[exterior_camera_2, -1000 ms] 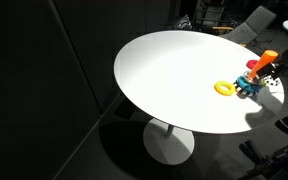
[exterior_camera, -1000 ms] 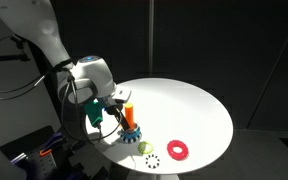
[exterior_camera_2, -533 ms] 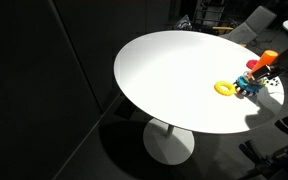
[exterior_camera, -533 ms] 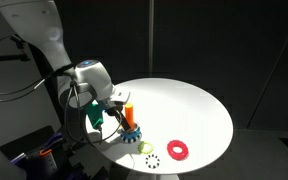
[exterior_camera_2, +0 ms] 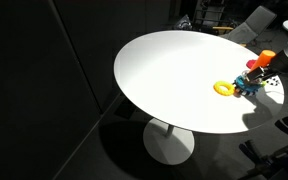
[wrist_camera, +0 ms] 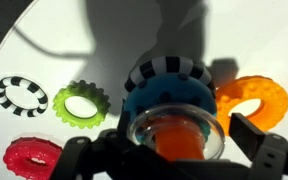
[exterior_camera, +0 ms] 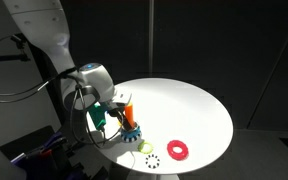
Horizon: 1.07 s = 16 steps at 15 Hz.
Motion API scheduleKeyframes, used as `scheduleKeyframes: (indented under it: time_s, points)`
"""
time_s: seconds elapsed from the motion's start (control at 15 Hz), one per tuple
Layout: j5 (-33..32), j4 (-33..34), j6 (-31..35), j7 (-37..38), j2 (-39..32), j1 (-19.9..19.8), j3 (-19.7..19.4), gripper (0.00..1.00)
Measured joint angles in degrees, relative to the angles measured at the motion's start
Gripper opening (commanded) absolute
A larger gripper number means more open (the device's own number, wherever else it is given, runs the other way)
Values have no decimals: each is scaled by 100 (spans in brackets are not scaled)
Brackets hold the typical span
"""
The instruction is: Remove the clear ring from the stand and place it on the table
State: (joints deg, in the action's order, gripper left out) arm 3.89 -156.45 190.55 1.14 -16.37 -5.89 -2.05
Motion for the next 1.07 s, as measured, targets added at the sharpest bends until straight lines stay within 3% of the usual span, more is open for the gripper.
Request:
scheduleKeyframes:
  time_s: [0.27, 0.33, 0.47, 1.07]
  points:
    - [0, 193, 0, 24, -202, 0, -5, 100]
    - [0, 230, 0, 34, -241, 0, -12, 75]
    - [0, 290, 1, 49, -310, 0, -32, 67]
    - [13, 318, 14, 123, -232, 127, -277, 67]
